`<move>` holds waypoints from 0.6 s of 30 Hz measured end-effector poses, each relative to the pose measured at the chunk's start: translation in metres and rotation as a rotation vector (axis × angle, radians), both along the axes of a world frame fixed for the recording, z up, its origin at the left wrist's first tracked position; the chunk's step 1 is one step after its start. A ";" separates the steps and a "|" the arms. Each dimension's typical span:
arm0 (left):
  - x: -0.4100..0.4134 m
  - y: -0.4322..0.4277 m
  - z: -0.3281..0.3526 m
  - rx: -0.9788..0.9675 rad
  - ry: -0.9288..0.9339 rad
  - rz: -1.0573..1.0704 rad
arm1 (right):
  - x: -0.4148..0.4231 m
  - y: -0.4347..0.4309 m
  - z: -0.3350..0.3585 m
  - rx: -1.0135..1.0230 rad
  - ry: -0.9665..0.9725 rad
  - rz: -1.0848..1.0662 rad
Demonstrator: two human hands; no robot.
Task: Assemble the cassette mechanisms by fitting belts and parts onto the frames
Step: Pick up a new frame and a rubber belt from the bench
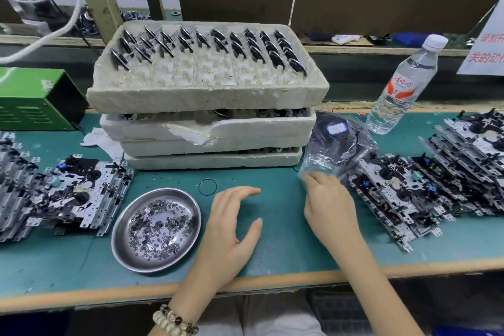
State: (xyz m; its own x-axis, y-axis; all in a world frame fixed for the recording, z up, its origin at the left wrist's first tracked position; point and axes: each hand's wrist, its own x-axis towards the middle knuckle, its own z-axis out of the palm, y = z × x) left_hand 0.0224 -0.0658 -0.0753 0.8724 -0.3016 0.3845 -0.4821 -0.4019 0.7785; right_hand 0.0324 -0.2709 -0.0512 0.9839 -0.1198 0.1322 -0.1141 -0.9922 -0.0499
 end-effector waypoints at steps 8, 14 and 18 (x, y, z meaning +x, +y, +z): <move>0.000 0.000 -0.001 -0.009 0.002 -0.007 | 0.051 -0.025 0.002 0.039 -0.189 -0.203; 0.001 0.000 -0.002 -0.015 -0.011 -0.002 | 0.087 -0.046 0.004 0.012 -0.014 -0.280; 0.002 0.000 -0.003 -0.012 -0.007 0.002 | 0.095 -0.041 0.010 -0.056 0.094 -0.353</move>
State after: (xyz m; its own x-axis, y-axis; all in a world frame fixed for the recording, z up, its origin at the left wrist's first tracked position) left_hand 0.0242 -0.0656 -0.0786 0.8702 -0.2954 0.3943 -0.4869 -0.3932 0.7800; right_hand 0.1277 -0.3121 -0.0410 0.8914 -0.4494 0.0589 -0.4516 -0.8917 0.0302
